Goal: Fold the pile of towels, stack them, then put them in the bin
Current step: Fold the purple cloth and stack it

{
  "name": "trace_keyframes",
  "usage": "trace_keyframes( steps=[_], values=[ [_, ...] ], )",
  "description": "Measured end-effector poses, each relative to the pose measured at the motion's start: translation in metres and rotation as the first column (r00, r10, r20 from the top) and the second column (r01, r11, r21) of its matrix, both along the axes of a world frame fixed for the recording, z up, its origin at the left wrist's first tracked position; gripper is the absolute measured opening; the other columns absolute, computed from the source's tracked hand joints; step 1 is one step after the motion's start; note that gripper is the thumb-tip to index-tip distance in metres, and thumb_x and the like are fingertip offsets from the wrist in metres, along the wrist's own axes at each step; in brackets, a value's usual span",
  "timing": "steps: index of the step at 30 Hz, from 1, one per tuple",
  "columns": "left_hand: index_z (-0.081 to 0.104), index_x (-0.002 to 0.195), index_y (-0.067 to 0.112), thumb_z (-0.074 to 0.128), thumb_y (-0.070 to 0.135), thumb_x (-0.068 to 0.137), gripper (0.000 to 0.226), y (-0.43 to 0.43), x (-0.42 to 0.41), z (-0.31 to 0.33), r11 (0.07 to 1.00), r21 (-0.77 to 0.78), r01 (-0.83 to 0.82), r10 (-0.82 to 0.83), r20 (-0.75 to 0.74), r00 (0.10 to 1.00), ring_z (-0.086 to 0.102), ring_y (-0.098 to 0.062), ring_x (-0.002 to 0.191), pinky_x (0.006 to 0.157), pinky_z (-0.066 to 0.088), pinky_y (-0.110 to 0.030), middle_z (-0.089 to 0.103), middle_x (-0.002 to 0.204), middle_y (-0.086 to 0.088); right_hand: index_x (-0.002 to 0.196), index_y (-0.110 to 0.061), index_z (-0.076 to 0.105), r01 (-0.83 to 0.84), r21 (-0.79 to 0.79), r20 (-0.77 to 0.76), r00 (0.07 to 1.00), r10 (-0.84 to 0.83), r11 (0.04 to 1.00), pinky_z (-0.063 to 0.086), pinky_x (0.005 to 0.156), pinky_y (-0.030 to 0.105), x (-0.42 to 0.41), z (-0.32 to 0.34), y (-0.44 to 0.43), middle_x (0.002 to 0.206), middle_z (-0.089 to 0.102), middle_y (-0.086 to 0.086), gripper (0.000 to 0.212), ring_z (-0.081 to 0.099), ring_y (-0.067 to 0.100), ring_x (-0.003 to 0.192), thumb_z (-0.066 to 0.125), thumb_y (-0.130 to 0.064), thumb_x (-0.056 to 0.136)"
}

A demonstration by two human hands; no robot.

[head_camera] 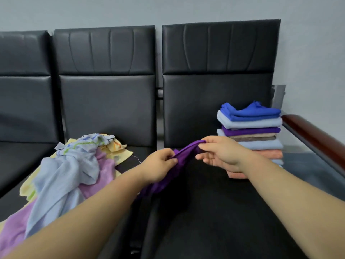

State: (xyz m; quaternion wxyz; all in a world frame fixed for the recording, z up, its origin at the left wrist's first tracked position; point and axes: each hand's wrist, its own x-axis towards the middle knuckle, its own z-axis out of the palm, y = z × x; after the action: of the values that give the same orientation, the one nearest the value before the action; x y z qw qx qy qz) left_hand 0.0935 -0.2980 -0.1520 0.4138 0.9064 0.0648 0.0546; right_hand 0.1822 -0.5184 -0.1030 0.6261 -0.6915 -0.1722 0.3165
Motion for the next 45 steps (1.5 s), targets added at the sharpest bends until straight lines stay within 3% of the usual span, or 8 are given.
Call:
trace_keyframes(
  steps=[4,12,16,24,31,37,42,45],
  values=[
    [0.065,0.085,0.020,0.067,0.016,0.096,0.012,-0.029,-0.013,0.009,0.974,-0.223,0.044,-0.038,0.034,0.999,0.055,-0.013,0.067,0.064,0.044,-0.028,0.065,0.072,0.003,0.096,-0.014,0.061,0.094,0.096,-0.089,0.992,-0.086,0.991,0.057,0.061,0.021,-0.018,0.014,-0.045,0.081,0.072,0.003,0.013,0.072,0.013,0.074,0.056,-0.009,0.106],
    [0.071,0.089,0.020,0.062,0.029,0.101,0.017,-0.046,-0.036,-0.008,0.997,-0.050,0.055,-0.059,-0.075,0.995,0.055,-0.003,0.069,0.069,0.044,-0.023,0.066,0.076,0.010,0.087,-0.021,0.073,0.120,-0.298,0.061,0.992,-0.106,0.947,0.044,0.060,0.023,-0.043,-0.038,-0.083,0.065,0.058,-0.005,0.009,0.051,0.008,0.061,0.075,-0.026,0.094],
    [0.071,0.089,0.013,0.079,0.011,0.088,0.009,-0.046,-0.042,-0.009,0.939,-0.288,0.189,-0.236,-0.137,0.962,0.058,-0.004,0.064,0.063,0.046,-0.016,0.067,0.071,0.004,0.092,-0.022,0.073,0.237,-0.277,0.025,0.971,-0.240,0.931,0.040,0.054,0.023,-0.042,-0.048,-0.079,0.061,0.049,-0.005,0.016,0.045,0.008,0.054,0.076,-0.037,0.093],
    [0.071,0.079,0.023,0.067,0.008,0.075,0.017,-0.013,-0.042,-0.005,0.907,0.377,0.186,-0.066,-0.309,0.949,0.060,0.000,0.060,0.056,0.045,-0.016,0.068,0.069,0.010,0.101,-0.019,0.073,0.434,-0.173,0.046,0.900,-0.433,0.884,0.039,0.050,0.021,-0.032,-0.056,-0.082,0.061,0.052,-0.005,0.017,0.045,0.007,0.052,0.072,-0.036,0.097],
    [0.071,0.079,0.020,0.064,0.014,0.075,0.010,0.014,-0.040,-0.013,0.852,0.521,0.051,0.136,-0.314,0.940,0.068,-0.019,0.081,0.064,0.052,-0.026,0.072,0.079,0.001,0.116,-0.021,0.072,0.494,-0.173,0.053,0.869,-0.493,0.852,0.043,0.049,0.020,-0.022,-0.067,-0.085,0.068,0.059,-0.003,0.021,0.052,0.006,0.056,0.067,-0.035,0.100],
    [0.063,0.067,0.015,0.071,0.018,0.086,0.021,0.032,-0.040,-0.020,0.908,0.358,-0.216,0.302,-0.204,0.931,0.058,-0.016,0.061,0.053,0.040,-0.025,0.064,0.065,-0.003,0.131,-0.023,0.065,0.534,-0.178,0.026,0.842,-0.538,0.827,0.042,0.041,0.017,-0.019,-0.074,-0.085,0.078,0.064,-0.002,0.034,0.057,0.003,0.055,0.068,-0.036,0.100],
    [0.072,0.086,0.010,0.073,0.018,0.090,0.009,0.047,-0.043,-0.027,0.912,0.008,-0.410,0.398,-0.261,0.879,0.043,-0.017,0.041,0.040,0.028,-0.017,0.056,0.057,-0.007,0.121,-0.026,0.061,0.546,-0.155,-0.055,0.827,-0.559,0.823,0.043,0.040,0.014,-0.021,-0.073,-0.086,0.091,0.067,0.001,0.023,0.061,0.005,0.062,0.067,-0.035,0.101],
    [0.065,0.086,0.016,0.068,0.019,0.095,0.010,0.051,-0.044,-0.026,0.818,-0.259,-0.513,0.394,-0.397,0.829,0.039,-0.012,0.044,0.041,0.022,-0.013,0.053,0.068,-0.005,0.119,-0.022,0.063,0.547,-0.133,-0.136,0.816,-0.562,0.827,0.045,0.039,0.014,-0.024,-0.071,-0.086,0.094,0.067,0.003,0.021,0.063,0.006,0.064,0.069,-0.030,0.100]
  ],
)
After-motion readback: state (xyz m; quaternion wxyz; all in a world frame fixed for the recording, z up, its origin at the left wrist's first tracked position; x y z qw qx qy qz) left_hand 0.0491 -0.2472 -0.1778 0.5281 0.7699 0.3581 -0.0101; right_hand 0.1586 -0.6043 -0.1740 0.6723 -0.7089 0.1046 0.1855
